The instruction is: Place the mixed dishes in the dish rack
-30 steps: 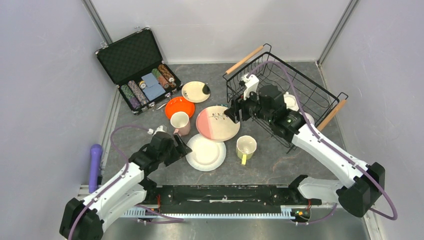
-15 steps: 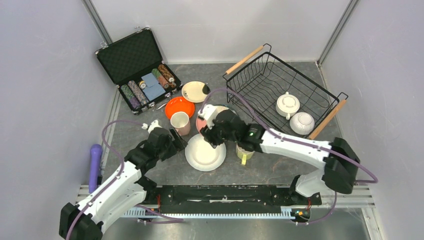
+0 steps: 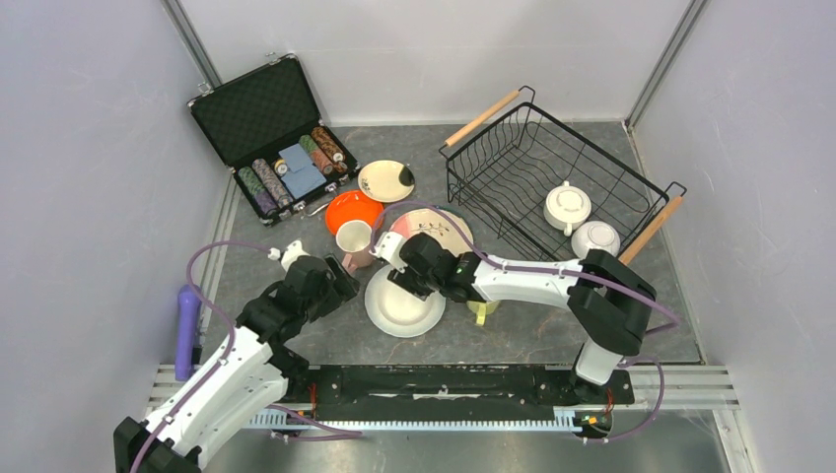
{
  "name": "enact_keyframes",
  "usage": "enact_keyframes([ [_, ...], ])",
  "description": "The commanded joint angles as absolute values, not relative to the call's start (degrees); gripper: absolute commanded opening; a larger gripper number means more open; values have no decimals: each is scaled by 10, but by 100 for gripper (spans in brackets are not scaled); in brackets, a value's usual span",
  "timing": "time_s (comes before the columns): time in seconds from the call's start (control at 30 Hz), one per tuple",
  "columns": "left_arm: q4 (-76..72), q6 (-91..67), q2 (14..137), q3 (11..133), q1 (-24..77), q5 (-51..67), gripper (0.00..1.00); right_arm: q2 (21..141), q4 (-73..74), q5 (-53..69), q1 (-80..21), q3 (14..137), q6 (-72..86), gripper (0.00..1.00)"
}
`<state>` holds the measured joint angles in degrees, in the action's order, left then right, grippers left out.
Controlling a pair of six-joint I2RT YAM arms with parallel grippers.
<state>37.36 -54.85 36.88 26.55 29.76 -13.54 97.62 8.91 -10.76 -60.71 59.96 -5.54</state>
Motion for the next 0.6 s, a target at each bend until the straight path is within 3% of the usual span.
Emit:
enact_keyframes([
  [0.0,376,-557,365,283,298,-152,91,989,36,-165,-614,596,-83,54],
  [0.23,369,-552,368,289,298,-143,92,1016,21,-188,-618,593,-99,48],
  [0.3,369,-551,369,294,298,-141,92,1015,14,-195,-619,590,-99,38],
  [0.4,366,-550,370,300,298,-134,92,1000,-3,-194,-621,577,-101,14],
  [0.47,361,-548,372,304,298,-125,92,985,-22,-185,-621,566,-101,4],
  [0.57,346,-549,382,312,298,-102,92,960,-31,-176,-621,557,-99,0],
])
